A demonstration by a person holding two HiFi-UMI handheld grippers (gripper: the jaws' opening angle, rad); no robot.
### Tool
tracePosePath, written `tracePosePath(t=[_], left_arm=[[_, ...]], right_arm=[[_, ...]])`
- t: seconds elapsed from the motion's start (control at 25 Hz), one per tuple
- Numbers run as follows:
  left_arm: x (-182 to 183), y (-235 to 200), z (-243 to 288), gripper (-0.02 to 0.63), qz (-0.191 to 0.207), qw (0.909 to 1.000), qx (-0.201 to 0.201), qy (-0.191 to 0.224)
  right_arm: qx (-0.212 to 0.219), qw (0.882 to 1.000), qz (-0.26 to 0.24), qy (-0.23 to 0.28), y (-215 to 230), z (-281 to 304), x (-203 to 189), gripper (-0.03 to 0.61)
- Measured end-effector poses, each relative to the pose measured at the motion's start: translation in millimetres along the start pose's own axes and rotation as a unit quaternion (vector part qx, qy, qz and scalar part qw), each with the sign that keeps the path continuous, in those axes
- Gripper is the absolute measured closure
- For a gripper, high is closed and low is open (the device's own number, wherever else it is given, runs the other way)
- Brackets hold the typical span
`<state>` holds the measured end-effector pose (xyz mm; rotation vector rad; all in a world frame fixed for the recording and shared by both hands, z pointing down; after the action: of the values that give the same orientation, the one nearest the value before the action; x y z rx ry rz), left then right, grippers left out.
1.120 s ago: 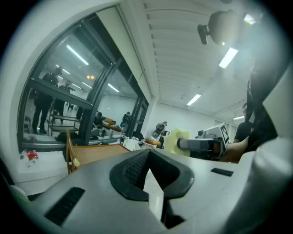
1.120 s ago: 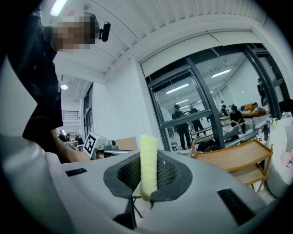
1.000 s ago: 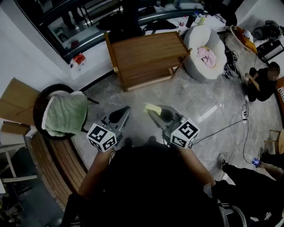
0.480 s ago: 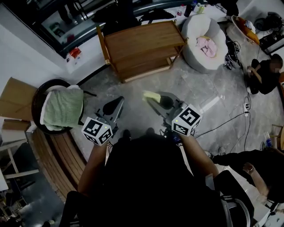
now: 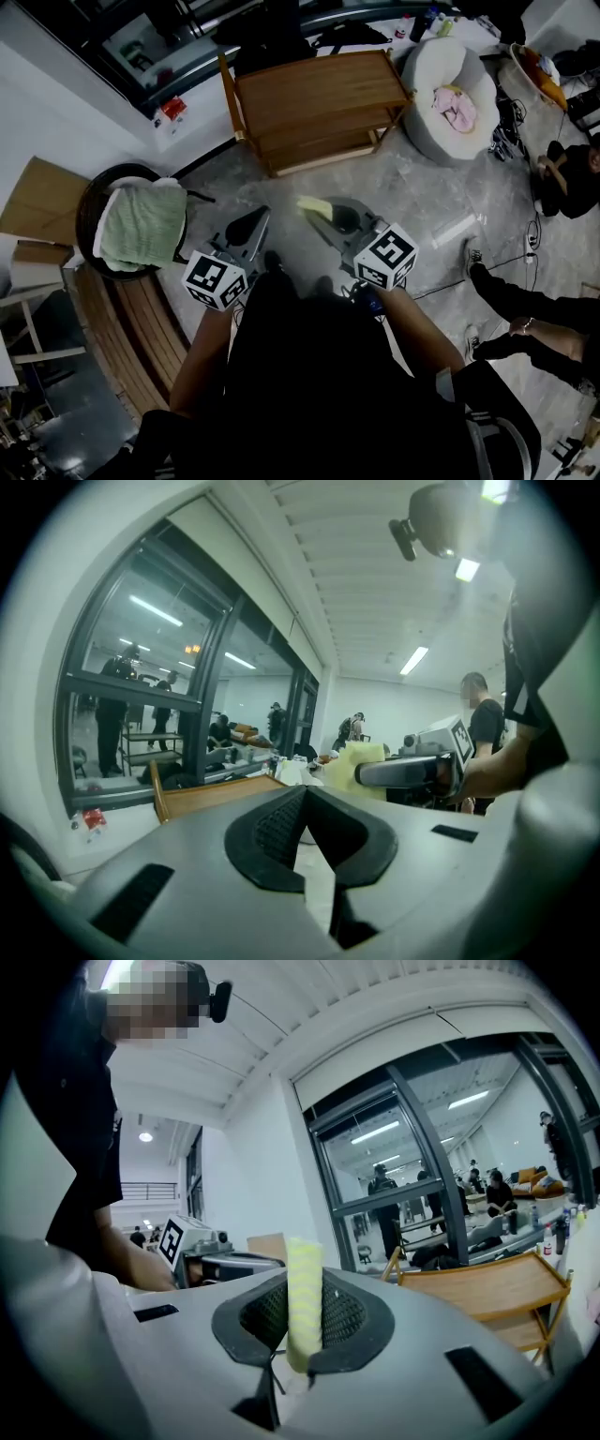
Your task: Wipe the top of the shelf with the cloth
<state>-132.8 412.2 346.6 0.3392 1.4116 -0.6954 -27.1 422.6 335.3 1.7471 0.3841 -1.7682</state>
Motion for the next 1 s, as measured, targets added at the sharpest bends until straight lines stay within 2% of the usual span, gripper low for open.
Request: tracePosePath(t=[0.16,0.4,0.68,0.84,1.0], left_arm=[[6.0,-35.6,10.7,0.607,-0.002,0.9999,0.009,0.005],[26.1,-104.9,38.0,0.607,0.004,0.9999,-0.001,0.014],[47.4,-193.5,59.6,0.607,-0.002,0.9996,-0.016,0.022],[54.7,-230.3,70.8,0.607,-0.001,0.9994,-0.027,0.022],[52.9,-255.5,87.3,0.607,-0.018,0.9994,-0.023,0.017]], right_arm=[[-0.01,1.0,-0.004,-0.004,21.8,31.8,6.8,0.532],[-0.013,1.0,-0.016,-0.015,60.5,92.8,26.6,0.532],[-0.036,0.999,-0.023,-0.025,97.9,171.6,46.1,0.532],[-0.053,0.998,-0.023,-0.023,116.6,202.8,58.7,0.532],[-0.057,0.998,-0.024,-0.027,135.3,222.7,61.8,0.532]])
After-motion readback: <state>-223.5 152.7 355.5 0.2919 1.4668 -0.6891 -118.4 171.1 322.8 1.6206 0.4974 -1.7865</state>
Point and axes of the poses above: the fingertips, and each gripper's own axes: z forward along the fingers, y to its right, x out of its top, the point moved 2 cm from there along -z, backward along the fingers, and after that the axes turned 2 degrees about y, right-handed, at the moved point
